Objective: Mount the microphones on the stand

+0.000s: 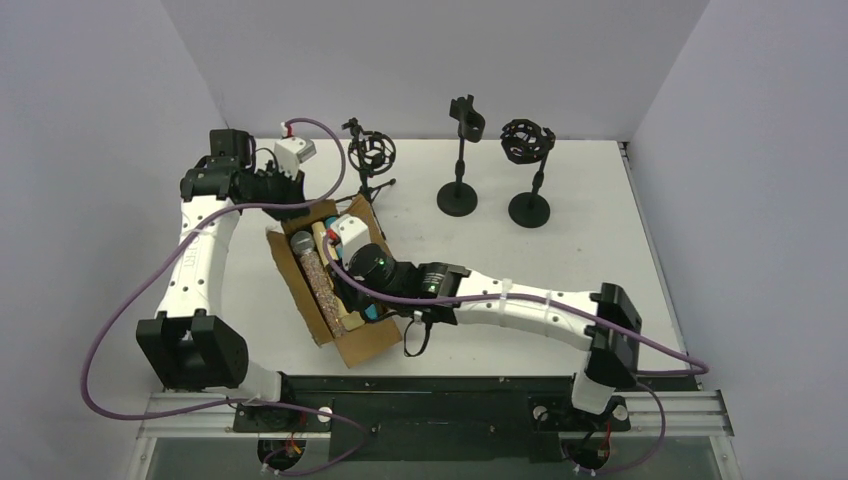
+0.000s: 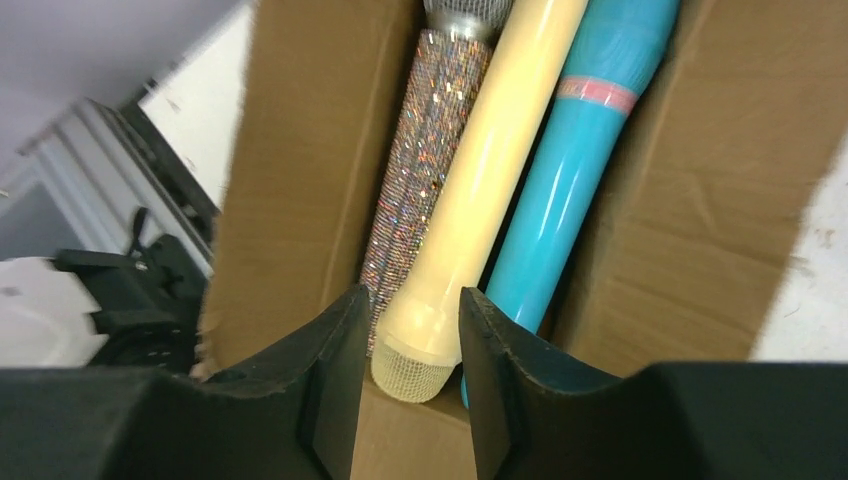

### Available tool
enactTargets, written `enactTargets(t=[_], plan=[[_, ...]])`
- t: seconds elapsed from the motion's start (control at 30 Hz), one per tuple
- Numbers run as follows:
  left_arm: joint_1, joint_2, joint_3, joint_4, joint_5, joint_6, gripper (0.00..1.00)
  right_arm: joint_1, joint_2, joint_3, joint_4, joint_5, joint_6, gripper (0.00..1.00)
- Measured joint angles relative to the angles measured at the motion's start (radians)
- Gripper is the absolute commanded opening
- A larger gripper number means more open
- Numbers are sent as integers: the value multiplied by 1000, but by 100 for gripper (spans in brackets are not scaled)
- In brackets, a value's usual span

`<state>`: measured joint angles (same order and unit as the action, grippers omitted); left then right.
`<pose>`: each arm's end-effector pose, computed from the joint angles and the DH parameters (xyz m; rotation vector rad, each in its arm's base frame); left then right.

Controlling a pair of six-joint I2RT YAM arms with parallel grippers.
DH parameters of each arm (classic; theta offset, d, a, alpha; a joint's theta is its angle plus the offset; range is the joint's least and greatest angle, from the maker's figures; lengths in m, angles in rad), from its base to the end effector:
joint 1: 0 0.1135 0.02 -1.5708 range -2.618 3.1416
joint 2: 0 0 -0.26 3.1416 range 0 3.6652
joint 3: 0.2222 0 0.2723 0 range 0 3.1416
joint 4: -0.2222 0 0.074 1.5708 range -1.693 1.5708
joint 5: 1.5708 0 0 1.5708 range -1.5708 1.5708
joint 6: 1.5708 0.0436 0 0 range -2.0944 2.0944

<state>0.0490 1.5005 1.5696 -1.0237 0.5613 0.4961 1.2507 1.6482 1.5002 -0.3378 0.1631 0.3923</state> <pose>0.3274 -0.0072 0.3606 0.7374 2.2627 -0.4549 0.1373 0.3918 0.3383 -0.8013 2.0063 0.8323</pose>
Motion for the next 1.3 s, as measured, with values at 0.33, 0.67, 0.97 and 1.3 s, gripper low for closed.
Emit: enactTargets(t=[0.33, 0.67, 0.97, 1.3], plan=[[0, -93, -84, 71, -11, -48, 0, -2, 201, 55, -54, -11, 6, 43], [-1, -123, -130, 138, -7, -88, 0, -26, 204, 77, -31, -49, 32, 44], [-1, -134, -163, 188, -7, -97, 0, -96, 253, 51, 67, -196, 106, 48], [0, -143, -172, 209, 0, -114, 0, -79, 274, 56, 59, -166, 119, 25]])
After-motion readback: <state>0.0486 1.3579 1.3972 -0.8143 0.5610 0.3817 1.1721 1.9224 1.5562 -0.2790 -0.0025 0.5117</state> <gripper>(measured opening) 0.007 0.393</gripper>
